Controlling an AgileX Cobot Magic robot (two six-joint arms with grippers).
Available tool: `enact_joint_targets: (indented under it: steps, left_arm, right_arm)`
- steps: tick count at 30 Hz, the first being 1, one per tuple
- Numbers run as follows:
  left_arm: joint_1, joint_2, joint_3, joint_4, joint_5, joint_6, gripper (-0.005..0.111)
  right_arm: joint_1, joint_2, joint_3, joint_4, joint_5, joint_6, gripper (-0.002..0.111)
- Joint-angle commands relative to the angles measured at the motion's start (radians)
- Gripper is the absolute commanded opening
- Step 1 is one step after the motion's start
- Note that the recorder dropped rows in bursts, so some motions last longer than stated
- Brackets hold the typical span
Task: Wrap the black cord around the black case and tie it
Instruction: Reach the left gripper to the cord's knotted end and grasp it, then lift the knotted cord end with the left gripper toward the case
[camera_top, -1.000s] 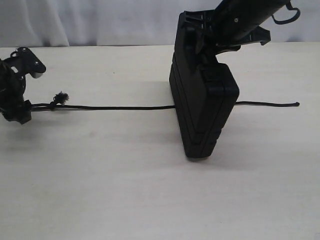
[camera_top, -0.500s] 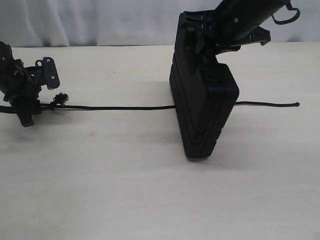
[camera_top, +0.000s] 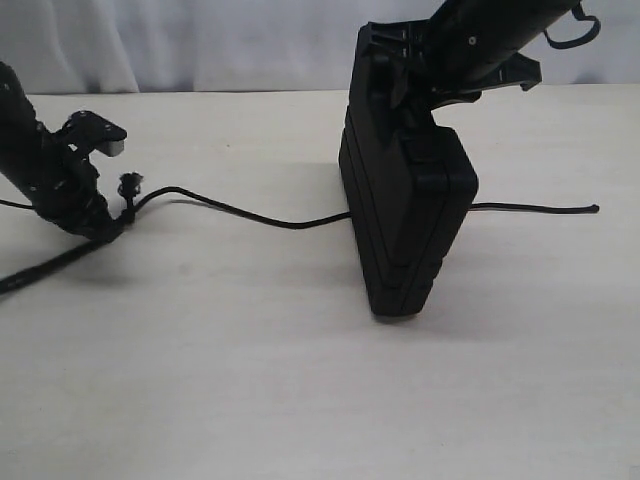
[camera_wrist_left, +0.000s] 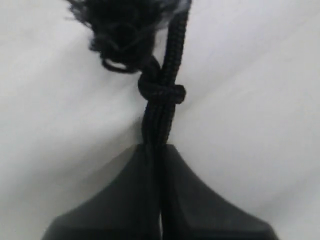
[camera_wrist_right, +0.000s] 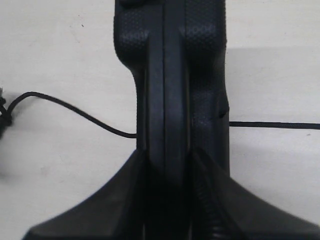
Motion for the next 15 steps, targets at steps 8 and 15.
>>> enact_joint_targets:
  steps: [8, 15]
  left_arm:
    - [-0.010, 0.016, -0.027, -0.614, 0.316, -0.107, 0.036]
    - [-0.014, 0.007, -0.027, -0.577, 0.364, 0.145, 0.054]
  right_arm:
    - [0.004, -0.002, 0.002, 0.015, 0.030, 0.009, 0.004]
    - [0.004, -0.002, 0.002, 0.015, 0.030, 0.009, 0.004]
